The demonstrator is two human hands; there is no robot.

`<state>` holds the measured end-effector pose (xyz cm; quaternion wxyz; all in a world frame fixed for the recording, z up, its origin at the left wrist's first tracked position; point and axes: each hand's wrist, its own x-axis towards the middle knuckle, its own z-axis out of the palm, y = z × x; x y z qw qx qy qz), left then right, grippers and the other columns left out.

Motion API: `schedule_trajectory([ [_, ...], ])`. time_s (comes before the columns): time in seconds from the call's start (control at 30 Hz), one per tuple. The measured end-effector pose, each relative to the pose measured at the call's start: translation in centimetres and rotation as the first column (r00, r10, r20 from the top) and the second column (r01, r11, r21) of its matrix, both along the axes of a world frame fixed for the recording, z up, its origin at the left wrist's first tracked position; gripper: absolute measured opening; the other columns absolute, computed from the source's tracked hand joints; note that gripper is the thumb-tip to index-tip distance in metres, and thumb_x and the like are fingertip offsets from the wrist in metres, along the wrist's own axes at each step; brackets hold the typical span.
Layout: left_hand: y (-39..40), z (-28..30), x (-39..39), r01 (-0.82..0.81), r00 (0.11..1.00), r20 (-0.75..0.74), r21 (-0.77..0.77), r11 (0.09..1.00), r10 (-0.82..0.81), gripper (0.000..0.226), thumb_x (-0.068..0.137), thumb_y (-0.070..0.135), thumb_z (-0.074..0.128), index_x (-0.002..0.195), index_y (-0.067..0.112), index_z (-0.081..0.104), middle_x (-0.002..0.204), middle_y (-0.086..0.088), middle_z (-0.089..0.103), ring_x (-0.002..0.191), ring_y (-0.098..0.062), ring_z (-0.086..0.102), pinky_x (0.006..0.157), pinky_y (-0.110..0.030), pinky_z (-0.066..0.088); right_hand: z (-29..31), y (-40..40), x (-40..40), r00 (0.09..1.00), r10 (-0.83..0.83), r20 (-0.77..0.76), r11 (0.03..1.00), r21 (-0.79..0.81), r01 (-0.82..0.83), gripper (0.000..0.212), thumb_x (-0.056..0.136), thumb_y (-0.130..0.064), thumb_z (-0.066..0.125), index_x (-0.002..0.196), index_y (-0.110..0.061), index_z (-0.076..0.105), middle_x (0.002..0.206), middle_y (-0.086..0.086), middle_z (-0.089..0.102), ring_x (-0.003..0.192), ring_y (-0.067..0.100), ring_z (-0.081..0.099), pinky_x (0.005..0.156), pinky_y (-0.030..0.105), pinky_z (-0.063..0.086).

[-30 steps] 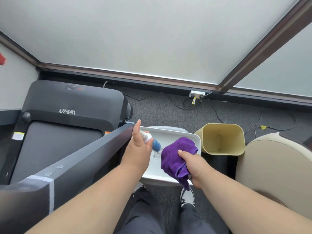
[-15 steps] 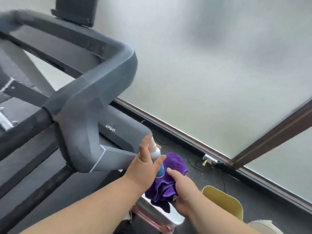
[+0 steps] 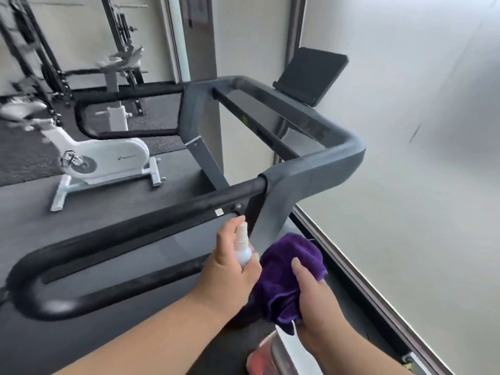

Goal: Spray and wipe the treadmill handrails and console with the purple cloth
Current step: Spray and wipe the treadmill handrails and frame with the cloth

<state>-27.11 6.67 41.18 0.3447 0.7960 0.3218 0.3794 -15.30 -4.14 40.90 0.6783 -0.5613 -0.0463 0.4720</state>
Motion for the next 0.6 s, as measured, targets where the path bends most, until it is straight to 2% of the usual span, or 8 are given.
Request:
schedule_trajectory([
  [0.1,1.4,0.6,-3.2,-0.044,0.999,-0.019,-0.011,0.999,0.044,0.059,0.081,0.032,0.055,0.121,0.061,0.023,0.097,0.015,0.057,0.084,-0.004,0.059,0.069,-0.006,0.042,1.7,2.2,-2.1,0.986,-0.095,0.138,0.995,-0.029,0.1,0.033,0.083,-0.054,0.066,0.112,-0.039,0.062,0.11,0.001,0.074,0.099,0.031,0.071,0.082,0.047,0.057],
  [0.2,3.0,1.8,-5.6,-0.014,1.0,-0.024,-0.024,1.0,0.013,0.054,0.083,0.037,0.056,0.117,0.064,0.024,0.091,0.012,0.059,0.08,-0.008,0.059,0.07,-0.025,0.05,4.3,4.4,-3.6,0.898,-0.256,0.359,0.962,0.008,0.271,0.043,0.066,-0.071,0.057,0.107,-0.057,0.058,0.108,-0.016,0.07,0.103,0.018,0.067,0.095,0.048,0.052],
  [0.3,4.7,3.2,-7.2,0.035,0.999,-0.012,-0.02,0.999,-0.035,0.055,0.079,0.05,0.059,0.111,0.073,0.022,0.091,0.018,0.059,0.078,-0.007,0.059,0.064,-0.022,0.05,6.9,7.4,-4.5,0.676,-0.354,0.646,0.934,0.201,0.296,0.036,0.078,-0.059,0.052,0.114,-0.059,0.049,0.111,-0.025,0.062,0.102,-0.002,0.061,0.089,0.024,0.051],
  [0.37,5.8,3.8,-8.2,0.078,0.997,0.014,-0.016,0.997,-0.078,0.056,0.079,0.05,0.06,0.113,0.073,0.022,0.092,0.022,0.059,0.077,-0.006,0.06,0.061,-0.017,0.049,8.2,10.1,-4.3,0.483,-0.371,0.793,0.926,0.271,0.264,0.036,0.087,-0.046,0.053,0.123,-0.048,0.048,0.126,-0.015,0.056,0.112,-0.004,0.054,0.091,0.014,0.046],
  [0.43,7.1,4.1,-9.1,0.118,0.992,0.032,-0.011,0.993,-0.118,0.058,0.083,0.042,0.062,0.115,0.072,0.023,0.093,0.023,0.059,0.077,-0.006,0.06,0.064,-0.019,0.05,8.4,13.2,-3.3,0.233,-0.203,0.951,0.966,0.155,0.207,0.048,0.089,-0.039,0.054,0.136,-0.034,0.046,0.147,-0.003,0.042,0.138,0.011,0.036,0.114,0.029,0.031],
  [0.5,8.2,4.0,-10.0,0.144,0.989,0.037,0.001,0.99,-0.144,0.062,0.086,0.034,0.063,0.116,0.071,0.024,0.093,0.023,0.06,0.078,-0.007,0.06,0.067,-0.022,0.05,7.7,15.7,-2.3,0.01,0.186,0.982,0.964,-0.185,0.189,0.056,0.089,-0.039,0.056,0.143,-0.031,0.043,0.156,-0.003,0.034,0.147,0.022,0.021,0.121,0.042,0.016],
  [0.53,8.6,3.9,-10.3,0.152,0.988,0.038,0.004,0.988,-0.152,0.063,0.087,0.032,0.064,0.117,0.071,0.024,0.093,0.023,0.061,0.079,-0.007,0.061,0.068,-0.018,0.049,6.9,16.6,-2.1,-0.054,0.355,0.933,0.922,-0.34,0.188,0.058,0.089,-0.04,0.056,0.145,-0.034,0.04,0.158,-0.005,0.031,0.149,0.022,0.014,0.122,0.048,0.01],
  [0.6,9.2,3.8,-10.8,0.159,0.986,0.042,0.002,0.987,-0.159,0.062,0.088,0.03,0.064,0.117,0.07,0.026,0.093,0.022,0.061,0.08,-0.006,0.061,0.066,-0.008,0.044,5.7,17.2,-2.0,-0.113,0.467,0.877,0.881,-0.449,0.15,0.059,0.087,-0.044,0.05,0.144,-0.039,0.036,0.158,-0.009,0.028,0.151,0.019,0.005,0.121,0.055,-0.001],
])
